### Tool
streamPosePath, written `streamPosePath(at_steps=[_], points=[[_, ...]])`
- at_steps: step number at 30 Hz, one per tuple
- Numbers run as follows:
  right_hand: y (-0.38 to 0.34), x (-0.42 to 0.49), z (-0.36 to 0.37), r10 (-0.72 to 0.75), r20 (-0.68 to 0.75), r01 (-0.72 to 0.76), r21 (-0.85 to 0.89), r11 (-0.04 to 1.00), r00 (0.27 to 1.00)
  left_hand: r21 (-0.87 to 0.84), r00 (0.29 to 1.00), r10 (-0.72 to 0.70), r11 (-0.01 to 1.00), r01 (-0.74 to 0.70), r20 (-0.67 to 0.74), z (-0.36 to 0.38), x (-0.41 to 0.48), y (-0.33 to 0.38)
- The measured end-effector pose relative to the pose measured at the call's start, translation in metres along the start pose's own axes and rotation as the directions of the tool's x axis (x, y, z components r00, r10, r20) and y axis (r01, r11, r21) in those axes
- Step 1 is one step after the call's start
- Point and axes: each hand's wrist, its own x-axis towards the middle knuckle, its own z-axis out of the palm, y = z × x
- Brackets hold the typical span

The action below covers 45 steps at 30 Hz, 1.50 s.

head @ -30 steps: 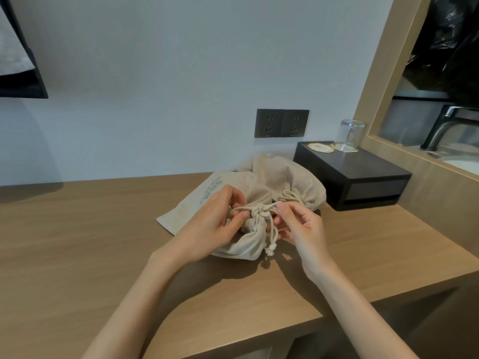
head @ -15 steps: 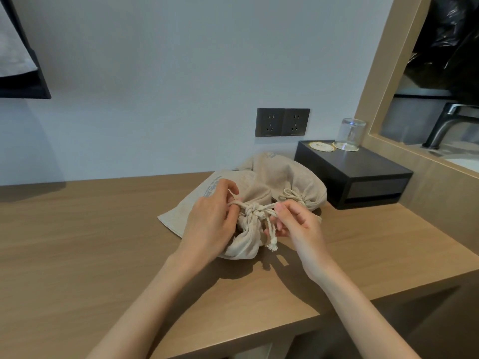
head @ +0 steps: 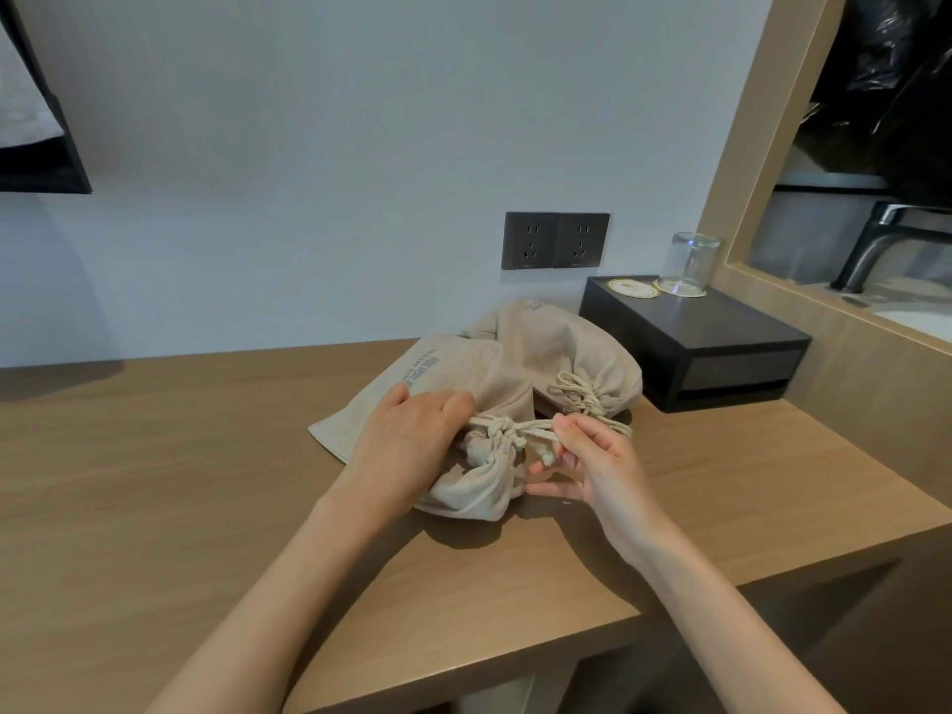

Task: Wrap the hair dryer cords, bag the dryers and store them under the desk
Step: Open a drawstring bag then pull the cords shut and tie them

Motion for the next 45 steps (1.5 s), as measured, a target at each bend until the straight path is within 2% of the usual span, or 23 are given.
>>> streamPosePath(at_steps=[3, 6, 9, 11, 13, 15, 16, 20, 23, 26, 28, 31, 34, 37, 38, 40, 43, 45], points=[[0.003, 0.001, 0.000, 0.056, -0.007, -0.055, 0.059, 0.997, 0.998, -0.008, 0.999, 0.004, 1.000, -0.003, 0.036, 0.000, 0.001, -0.003], [0.001, 0.003, 0.001, 0.037, -0.050, -0.036, 0.019, 0.999, 0.998, -0.058, 0.996, -0.041, 0.997, 0.046, 0.082, 0.002, 0.000, 0.001], [0.001, 0.003, 0.002, 0.021, -0.066, -0.027, -0.089, 0.996, 0.998, -0.260, 0.993, -0.092, 0.959, 0.110, 0.079, -0.001, -0.002, 0.001], [0.001, 0.002, 0.004, 0.008, -0.071, -0.018, -0.129, 0.992, 0.997, -0.504, 0.983, -0.154, 0.844, 0.184, 0.102, -0.007, -0.001, 0.002], [0.000, 0.001, 0.007, -0.016, -0.085, 0.005, -0.129, 0.992, 0.996, -0.698, 0.967, -0.200, 0.671, 0.252, 0.157, -0.014, 0.001, 0.005], [-0.002, 0.001, 0.010, -0.045, -0.087, 0.034, -0.123, 0.992, 0.995, -0.799, 0.945, -0.259, 0.514, 0.312, 0.202, -0.019, 0.002, 0.007], [-0.002, 0.001, 0.012, -0.061, -0.083, 0.051, -0.124, 0.991, 0.995, -0.814, 0.934, -0.289, 0.479, 0.329, 0.208, -0.019, 0.002, 0.007], [-0.001, -0.001, 0.013, -0.107, -0.076, 0.096, -0.136, 0.986, 0.991, -0.775, 0.931, -0.329, 0.543, 0.322, 0.157, -0.015, 0.001, 0.010], [0.003, -0.002, 0.008, -0.125, -0.112, 0.107, -0.160, 0.981, 0.986, -0.761, 0.949, -0.285, 0.584, 0.283, 0.133, -0.013, 0.000, 0.012], [0.009, -0.002, 0.003, -0.094, -0.172, 0.075, -0.112, 0.991, 0.981, -0.719, 0.963, -0.233, 0.645, 0.258, 0.137, -0.013, -0.001, 0.012], [0.010, -0.003, -0.001, -0.093, -0.162, 0.070, -0.144, 0.987, 0.982, -0.705, 0.967, -0.216, 0.665, 0.248, 0.136, -0.012, -0.002, 0.010], [0.003, -0.004, -0.010, -0.107, -0.078, 0.075, -0.340, 0.938, 0.991, -0.740, 0.955, -0.268, 0.614, 0.273, 0.130, -0.011, -0.002, 0.006], [-0.004, -0.006, -0.014, -0.158, -0.064, 0.102, -0.518, 0.849, 0.985, -0.798, 0.927, -0.359, 0.525, 0.297, 0.108, -0.013, 0.003, 0.005], [-0.015, -0.004, -0.007, -0.370, 0.002, 0.247, -0.746, 0.618, 0.929, -0.823, 0.865, -0.501, 0.482, 0.302, 0.024, -0.014, 0.006, 0.003], [-0.024, -0.003, 0.000, -0.419, 0.051, 0.298, -0.781, 0.549, 0.906, -0.804, 0.835, -0.551, 0.501, 0.320, -0.011, -0.013, 0.006, 0.000], [-0.040, 0.004, 0.017, -0.427, 0.153, 0.365, -0.800, 0.477, 0.891, -0.717, 0.774, -0.632, 0.560, 0.416, -0.045, -0.007, 0.002, -0.007], [-0.059, 0.025, 0.041, -0.366, 0.237, 0.401, -0.781, 0.479, 0.900, -0.554, 0.684, -0.723, 0.532, 0.640, 0.098, 0.000, -0.003, -0.010], [-0.059, 0.049, 0.051, -0.296, 0.274, 0.387, -0.801, 0.456, 0.915, -0.462, 0.598, -0.758, 0.447, 0.766, 0.259, 0.003, -0.003, -0.004]])
